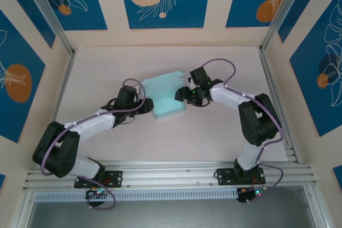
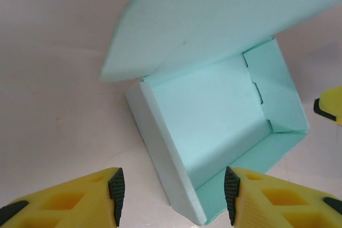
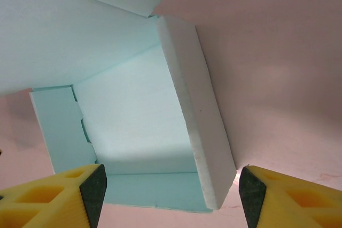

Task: Fold the paper box

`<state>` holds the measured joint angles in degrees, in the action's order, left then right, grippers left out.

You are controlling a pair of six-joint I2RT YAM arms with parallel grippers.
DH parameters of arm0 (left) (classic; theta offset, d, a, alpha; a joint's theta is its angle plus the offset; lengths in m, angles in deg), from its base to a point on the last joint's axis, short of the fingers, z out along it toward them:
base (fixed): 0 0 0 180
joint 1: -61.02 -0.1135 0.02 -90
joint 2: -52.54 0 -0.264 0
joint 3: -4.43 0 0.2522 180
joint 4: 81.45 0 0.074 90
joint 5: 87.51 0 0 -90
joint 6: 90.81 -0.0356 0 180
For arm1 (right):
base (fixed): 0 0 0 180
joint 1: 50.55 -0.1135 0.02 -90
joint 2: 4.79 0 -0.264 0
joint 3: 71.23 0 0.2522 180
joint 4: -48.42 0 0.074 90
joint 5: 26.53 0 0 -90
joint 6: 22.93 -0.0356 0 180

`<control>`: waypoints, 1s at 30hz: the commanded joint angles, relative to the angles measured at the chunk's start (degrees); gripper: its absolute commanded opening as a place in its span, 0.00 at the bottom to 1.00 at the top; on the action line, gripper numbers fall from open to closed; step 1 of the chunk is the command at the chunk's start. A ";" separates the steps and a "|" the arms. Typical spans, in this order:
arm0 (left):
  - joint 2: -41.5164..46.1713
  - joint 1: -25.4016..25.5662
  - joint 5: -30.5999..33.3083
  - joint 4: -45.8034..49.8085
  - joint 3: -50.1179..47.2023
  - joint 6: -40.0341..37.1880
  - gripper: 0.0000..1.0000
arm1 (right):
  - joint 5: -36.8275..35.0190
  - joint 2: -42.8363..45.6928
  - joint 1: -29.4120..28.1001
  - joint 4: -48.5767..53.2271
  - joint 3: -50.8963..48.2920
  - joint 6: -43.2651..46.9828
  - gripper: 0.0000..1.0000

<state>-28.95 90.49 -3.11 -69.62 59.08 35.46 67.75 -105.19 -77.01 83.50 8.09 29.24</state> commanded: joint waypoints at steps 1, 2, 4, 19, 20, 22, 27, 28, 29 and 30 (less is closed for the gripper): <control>-3.03 1.53 4.77 1.85 2.32 -1.61 0.53 | -0.15 -0.82 -0.23 1.49 1.63 2.47 0.68; -4.24 1.72 5.11 1.82 3.10 -1.74 0.53 | -0.14 -1.14 -0.22 1.40 1.74 2.66 0.68; -6.28 1.93 5.74 1.84 4.68 -2.12 0.54 | -0.22 -1.62 -0.20 1.18 1.98 3.14 0.68; -20.06 6.22 20.24 19.58 18.35 -4.34 0.43 | -5.26 -6.04 -1.75 1.18 4.36 5.52 0.68; -20.77 6.30 21.79 21.43 19.16 -4.63 0.43 | -5.34 -6.10 -1.69 1.25 4.23 5.39 0.68; -22.10 6.58 24.75 24.72 20.78 -5.32 0.42 | -5.33 -6.04 -1.66 1.23 3.80 5.05 0.68; -26.25 7.17 29.96 32.25 25.19 -6.94 0.34 | -6.07 -4.93 -1.50 1.18 2.09 3.78 0.68; -26.94 7.39 30.83 33.50 25.78 -7.23 0.30 | -6.18 -4.53 -1.38 1.12 1.74 3.60 0.68; -27.65 7.45 31.63 34.90 26.27 -7.62 0.27 | -6.30 -4.06 -1.19 1.14 1.31 3.37 0.68; -28.29 7.60 32.33 36.37 26.87 -7.91 0.25 | -6.29 -3.47 -0.93 1.12 0.95 3.13 0.68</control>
<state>-54.90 97.37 23.79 -42.24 84.41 29.41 62.52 -110.85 -78.52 83.76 10.58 33.26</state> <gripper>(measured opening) 0.262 0.680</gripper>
